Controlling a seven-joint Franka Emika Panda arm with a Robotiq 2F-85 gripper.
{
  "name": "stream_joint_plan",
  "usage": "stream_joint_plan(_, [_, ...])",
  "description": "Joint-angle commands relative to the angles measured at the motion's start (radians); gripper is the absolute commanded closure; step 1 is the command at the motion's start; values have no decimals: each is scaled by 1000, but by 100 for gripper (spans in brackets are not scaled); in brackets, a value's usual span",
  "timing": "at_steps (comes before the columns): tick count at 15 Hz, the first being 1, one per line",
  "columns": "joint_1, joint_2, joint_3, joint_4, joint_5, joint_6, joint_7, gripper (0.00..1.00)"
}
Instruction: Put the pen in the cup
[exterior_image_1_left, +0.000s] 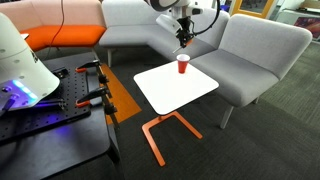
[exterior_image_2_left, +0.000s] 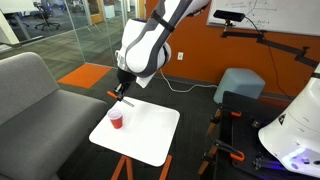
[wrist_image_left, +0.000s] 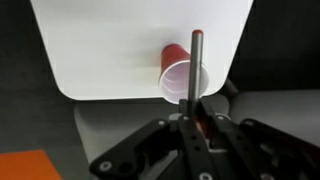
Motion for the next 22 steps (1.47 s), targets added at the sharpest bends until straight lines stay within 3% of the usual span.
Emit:
stream_joint_plan(1, [-133, 42, 151, 22, -19, 15, -201, 96])
stream_joint_plan(5, [-261, 113, 298, 61, -33, -16, -389, 96])
stream_joint_plan(9, [-245, 134, 275, 96, -35, -32, -358, 96])
stream_joint_plan(10, [-248, 130, 277, 74, -38, -4, -359, 86])
stream_joint_plan(18, [-247, 138, 277, 86, -38, -6, -360, 86])
stream_joint_plan(19, [-247, 138, 277, 86, -38, -6, -360, 96])
stream_joint_plan(22, [-391, 236, 438, 123, -57, 33, -516, 96])
